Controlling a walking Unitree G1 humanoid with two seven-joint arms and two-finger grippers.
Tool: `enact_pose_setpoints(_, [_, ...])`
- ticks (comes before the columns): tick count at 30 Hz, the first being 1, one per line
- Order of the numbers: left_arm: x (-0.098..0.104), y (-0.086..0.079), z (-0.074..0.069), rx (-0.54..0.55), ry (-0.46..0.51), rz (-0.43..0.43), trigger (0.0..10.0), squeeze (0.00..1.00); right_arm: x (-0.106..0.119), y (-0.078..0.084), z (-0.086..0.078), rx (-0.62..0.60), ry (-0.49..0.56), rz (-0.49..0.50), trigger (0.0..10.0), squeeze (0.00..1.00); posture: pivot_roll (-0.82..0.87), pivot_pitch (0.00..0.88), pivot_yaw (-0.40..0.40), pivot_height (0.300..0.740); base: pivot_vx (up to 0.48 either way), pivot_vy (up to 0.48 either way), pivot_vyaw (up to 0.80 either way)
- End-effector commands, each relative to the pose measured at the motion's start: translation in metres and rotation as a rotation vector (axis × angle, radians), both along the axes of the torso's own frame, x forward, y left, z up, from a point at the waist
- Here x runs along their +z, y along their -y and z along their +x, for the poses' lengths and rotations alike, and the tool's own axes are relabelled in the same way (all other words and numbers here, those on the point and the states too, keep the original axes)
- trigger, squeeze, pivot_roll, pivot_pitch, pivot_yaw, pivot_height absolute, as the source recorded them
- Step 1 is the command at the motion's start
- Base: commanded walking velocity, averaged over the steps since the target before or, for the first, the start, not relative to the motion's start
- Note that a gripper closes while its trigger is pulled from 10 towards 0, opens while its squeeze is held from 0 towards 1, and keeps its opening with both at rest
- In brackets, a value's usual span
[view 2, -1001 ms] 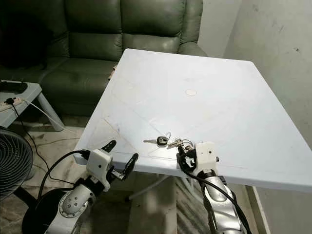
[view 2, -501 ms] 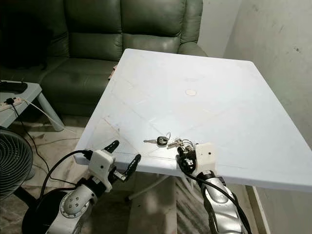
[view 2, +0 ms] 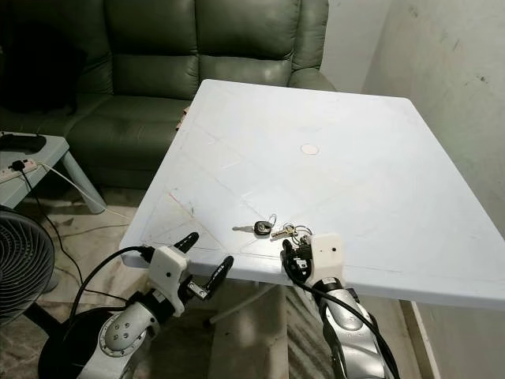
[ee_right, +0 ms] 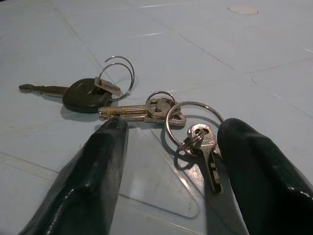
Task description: Hang keys on a hook
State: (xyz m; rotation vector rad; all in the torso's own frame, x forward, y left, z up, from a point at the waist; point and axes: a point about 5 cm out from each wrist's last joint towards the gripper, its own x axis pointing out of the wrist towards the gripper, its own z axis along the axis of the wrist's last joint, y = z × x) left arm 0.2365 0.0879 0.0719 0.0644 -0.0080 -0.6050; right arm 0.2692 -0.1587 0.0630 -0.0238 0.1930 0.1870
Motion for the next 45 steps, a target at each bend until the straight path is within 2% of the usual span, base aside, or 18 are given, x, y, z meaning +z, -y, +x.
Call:
enact_pose_setpoints(1, [0.004,0.002,0.000,-0.009,0.010,-0.001,10.0,0.00,0.005,0.001,0.001,-0.016,0.013,-0.002,0.0,0.00,-0.03,0.000,-0.018,0.740,0.000,0.000,0.00])
enact_pose_setpoints(11, [0.003,0.002,-0.001,-0.007,0.006,0.001,10.0,0.00,0.005,-0.001,0.002,-0.021,-0.002,-0.003,0.0,0.00,-0.03,0.000,-0.022,0.740,0.000,0.000,0.00])
enact_pose_setpoints(13, [0.004,0.001,0.000,-0.002,0.006,0.001,10.0,0.00,0.005,-0.001,0.003,-0.031,-0.007,-0.005,0.7,0.00,-0.03,0.000,-0.024,0.740,0.000,0.000,0.00])
enact_pose_setpoints(18, [0.004,0.001,-0.001,0.002,0.006,0.000,10.0,0.00,0.005,-0.002,0.004,-0.036,-0.010,-0.010,0.2,0.00,-0.02,0.000,-0.024,0.740,0.000,0.000,0.00])
enact_pose_setpoints(19, [0.004,0.001,-0.001,0.004,0.006,0.001,10.0,0.00,0.004,-0.002,0.004,-0.038,-0.013,-0.009,1.0,0.00,-0.02,0.000,-0.025,0.740,0.000,0.000,0.00])
enact_pose_setpoints(21, [0.004,0.001,0.000,0.007,0.006,0.001,10.0,0.00,0.004,-0.003,0.004,-0.038,-0.015,-0.006,0.4,0.00,-0.02,0.000,-0.024,0.740,0.000,0.000,0.00])
enact_pose_setpoints(25, [0.005,0.000,0.000,0.013,0.006,0.002,10.0,0.00,0.004,-0.003,0.005,-0.051,-0.021,-0.007,0.7,0.00,-0.02,0.000,-0.024,0.740,0.000,0.000,0.00])
enact_pose_setpoints(26, [0.005,0.000,-0.001,0.014,0.007,0.001,10.0,0.00,0.003,-0.003,0.005,-0.055,-0.026,-0.005,2.0,0.00,-0.02,0.000,-0.024,0.740,0.000,0.000,0.00])
enact_pose_setpoints(27, [0.005,0.000,-0.001,0.015,0.006,0.001,10.0,0.00,0.003,-0.003,0.005,-0.056,-0.028,-0.005,2.0,0.00,-0.02,0.000,-0.024,0.740,0.000,0.000,0.00])
enact_pose_setpoints(28, [0.005,-0.001,-0.001,0.016,0.006,0.001,10.0,0.00,0.003,-0.003,0.005,-0.057,-0.031,-0.011,5.1,0.00,-0.01,0.000,-0.023,0.740,0.000,0.000,0.00])
enact_pose_setpoints(29, [0.005,-0.001,-0.001,0.017,0.007,0.002,10.0,0.00,0.002,-0.003,0.006,-0.061,-0.038,-0.015,6.6,0.00,-0.01,0.000,-0.023,0.740,0.000,0.000,0.00])
enact_pose_setpoints(30, [0.005,-0.001,-0.001,0.017,0.007,0.002,10.0,0.00,0.002,-0.003,0.006,-0.061,-0.038,-0.015,6.6,0.00,-0.01,0.000,-0.023,0.740,0.000,0.000,0.00])
enact_pose_setpoints(31, [0.005,-0.001,-0.001,0.018,0.006,0.003,10.0,0.00,0.001,-0.003,0.006,-0.066,-0.045,-0.018,10.0,0.00,-0.01,0.000,-0.023,0.740,0.000,0.000,0.00])
enact_pose_setpoints(35, [0.005,-0.001,-0.001,0.020,0.006,0.005,10.0,0.00,0.000,-0.002,0.008,-0.077,-0.046,0.015,10.0,0.00,-0.01,0.000,-0.023,0.740,0.000,0.000,0.00])
enact_pose_setpoints(36, [0.005,-0.001,-0.001,0.020,0.006,0.005,10.0,0.00,0.001,0.000,0.008,-0.091,-0.047,0.022,10.0,0.06,-0.01,0.000,-0.023,0.740,0.000,0.000,0.00])
enact_pose_setpoints(37, [0.005,-0.001,-0.001,0.021,0.005,0.005,10.0,0.00,0.001,0.001,0.009,-0.107,-0.047,0.020,10.0,0.37,-0.01,0.000,-0.023,0.740,0.000,0.000,0.00])
enact_pose_setpoints(38, [0.005,-0.001,-0.001,0.022,0.005,0.006,10.0,0.00,0.003,0.004,0.011,-0.126,-0.030,0.040,10.0,1.00,-0.01,0.000,-0.023,0.740,0.000,0.000,0.00])
enact_pose_setpoints(45, [0.006,-0.001,0.000,0.020,0.006,0.006,10.0,0.00,0.007,0.007,0.013,-0.114,-0.002,0.052,10.0,1.00,-0.01,0.000,-0.022,0.740,0.000,0.000,0.00])
